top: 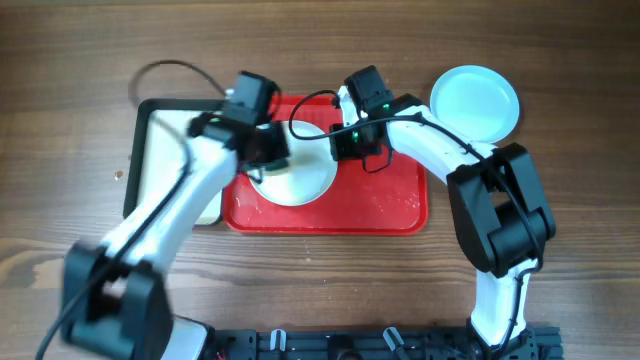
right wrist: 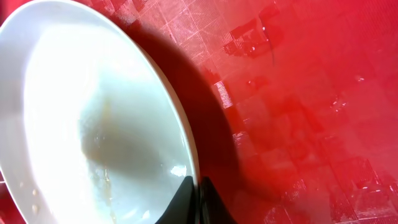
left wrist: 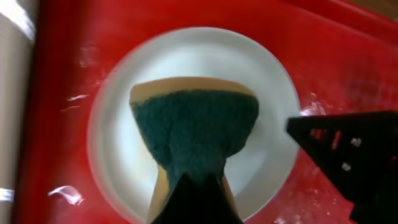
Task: Clean dirty plates on tray and stack at the side
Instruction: 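Withdraw the left gripper with the sponge back over the black tray, then lift the white plate with the right gripper and carry it left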
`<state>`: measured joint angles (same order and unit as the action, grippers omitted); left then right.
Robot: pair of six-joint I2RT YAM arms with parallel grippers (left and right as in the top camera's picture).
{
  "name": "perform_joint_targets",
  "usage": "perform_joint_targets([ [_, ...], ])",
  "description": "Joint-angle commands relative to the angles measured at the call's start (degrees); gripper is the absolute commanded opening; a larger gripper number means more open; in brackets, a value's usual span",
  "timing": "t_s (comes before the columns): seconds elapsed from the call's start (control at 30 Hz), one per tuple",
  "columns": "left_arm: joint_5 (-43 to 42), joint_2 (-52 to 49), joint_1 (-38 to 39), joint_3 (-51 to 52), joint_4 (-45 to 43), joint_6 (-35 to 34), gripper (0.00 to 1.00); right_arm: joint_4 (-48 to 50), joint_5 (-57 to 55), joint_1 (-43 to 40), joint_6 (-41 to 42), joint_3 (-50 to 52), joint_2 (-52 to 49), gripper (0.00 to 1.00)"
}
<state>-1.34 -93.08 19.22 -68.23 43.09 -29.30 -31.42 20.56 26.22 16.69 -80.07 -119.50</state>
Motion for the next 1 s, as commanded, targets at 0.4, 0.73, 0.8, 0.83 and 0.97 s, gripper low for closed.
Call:
perform_joint_targets([
  [0.4,3.7,8.8,-30.0,0.0,11.8,2.9,0.04,0.1,-1.3,0.5,1.6,-0.1,-2.4,0.16],
  [0.73,-1.9,8.8,-32.2,0.0,11.5,12.6,0.04,-0.2,-1.5,0.3,2.7,-3.4,-2.1,0.04],
  [0.8,-1.8,8.8,-32.3,0.0,11.4,12.6,0.04,-3.2,-3.3,0.3,2.8,-7.1,-1.2,0.04],
  [0.83,-1.8,8.9,-32.3,0.0,11.4,12.7,0.04,-5.0,-5.3,0.3,2.8,-9.4,-0.6,0.04],
  [0.97,-1.9,9.2,-32.2,0.0,11.6,12.6,0.04,-10.6,-9.0,0.4,2.3,-17.2,0.4,0.04],
])
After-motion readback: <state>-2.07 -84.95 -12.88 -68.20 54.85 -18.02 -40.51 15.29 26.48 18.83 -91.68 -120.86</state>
